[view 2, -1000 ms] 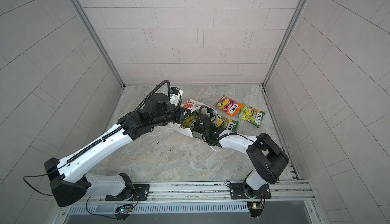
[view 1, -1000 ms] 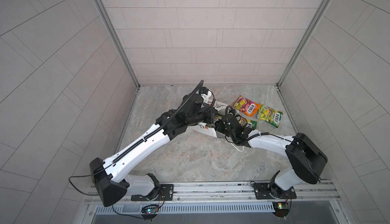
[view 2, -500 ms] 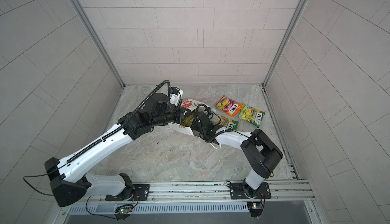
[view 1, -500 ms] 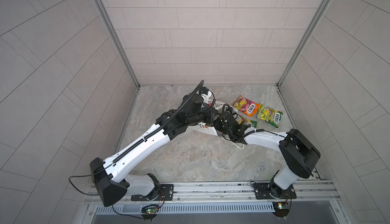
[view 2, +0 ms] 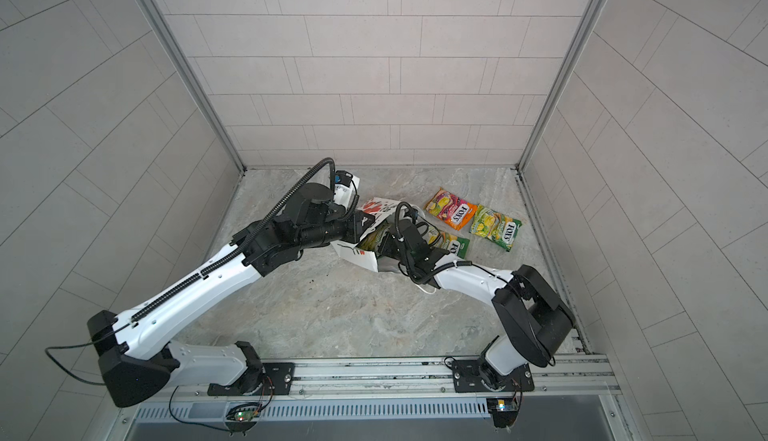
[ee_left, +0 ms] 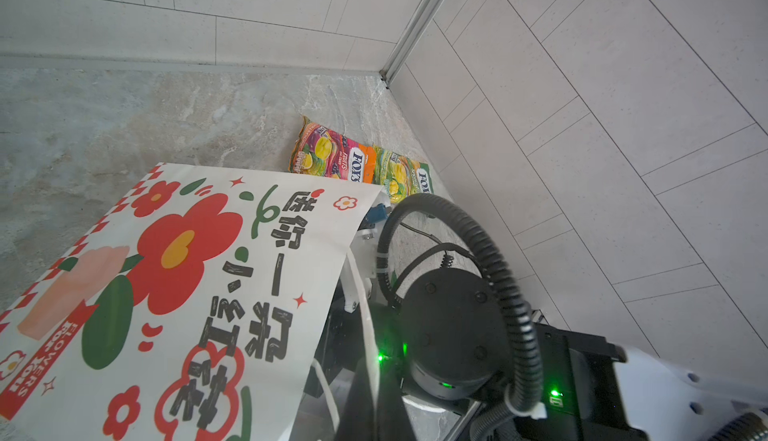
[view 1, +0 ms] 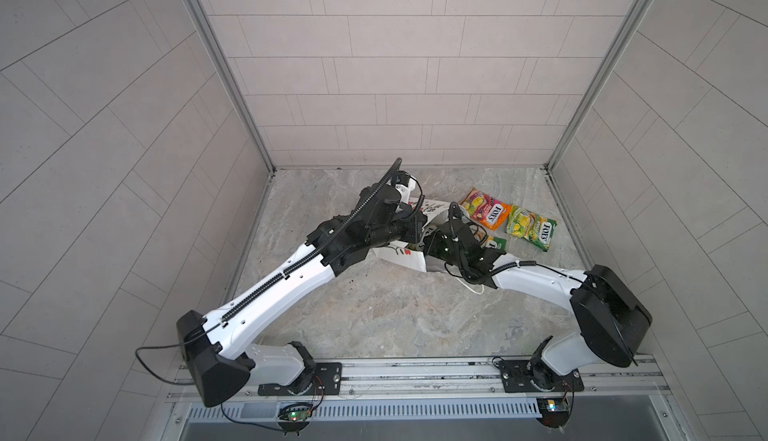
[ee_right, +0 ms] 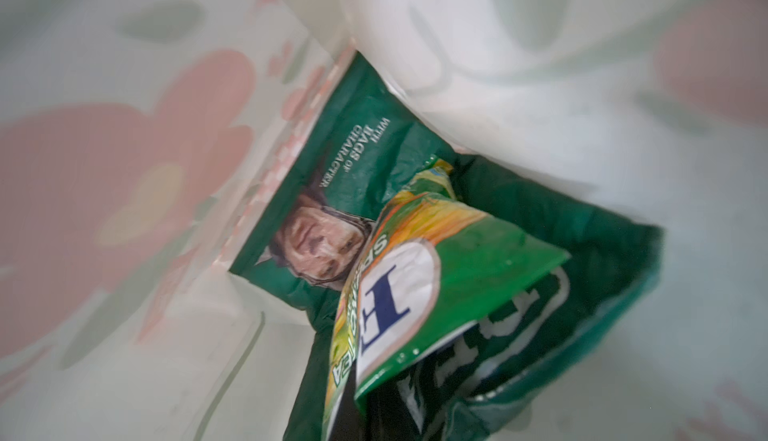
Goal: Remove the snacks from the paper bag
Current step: 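Close the right gripper on the green Spring Tea packet inside the bag, then pull the Spring Tea packet out of the bag with the right gripper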
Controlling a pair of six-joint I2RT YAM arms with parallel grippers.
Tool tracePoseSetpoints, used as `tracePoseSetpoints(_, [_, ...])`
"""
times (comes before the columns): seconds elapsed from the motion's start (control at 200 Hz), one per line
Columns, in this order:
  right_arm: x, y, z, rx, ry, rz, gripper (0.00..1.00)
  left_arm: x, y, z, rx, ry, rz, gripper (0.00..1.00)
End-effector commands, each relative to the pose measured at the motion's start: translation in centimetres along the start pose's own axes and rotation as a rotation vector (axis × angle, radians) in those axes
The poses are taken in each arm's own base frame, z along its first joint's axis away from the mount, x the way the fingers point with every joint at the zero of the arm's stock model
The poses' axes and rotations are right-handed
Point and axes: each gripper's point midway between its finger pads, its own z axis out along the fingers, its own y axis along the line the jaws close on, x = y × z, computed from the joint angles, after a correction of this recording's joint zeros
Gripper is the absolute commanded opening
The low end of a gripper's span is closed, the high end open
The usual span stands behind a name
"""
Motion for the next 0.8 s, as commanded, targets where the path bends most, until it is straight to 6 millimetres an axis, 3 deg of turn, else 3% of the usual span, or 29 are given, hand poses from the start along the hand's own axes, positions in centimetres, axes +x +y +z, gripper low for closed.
tracePoseSetpoints(0.0, [-1.5,1.4,-1.7,-0.070,-0.042,-0.022,0.00,0.1,0.1,-0.6,-0.015,-0.011,0.021,0.00])
tracePoseSetpoints(0.565, [-3.4,2.9,-6.8,-0.131,-0.067,-0.118,0.00,0.2,0.6,-0.5,-0.038,-0.015,0.017,0.00])
tracePoseSetpoints(0.796, [-4.6,4.8,-9.7,-0.188,-0.087,-0.165,0.00,0.0,1.3,-0.6,-0.072,-0.027,0.015,0.00])
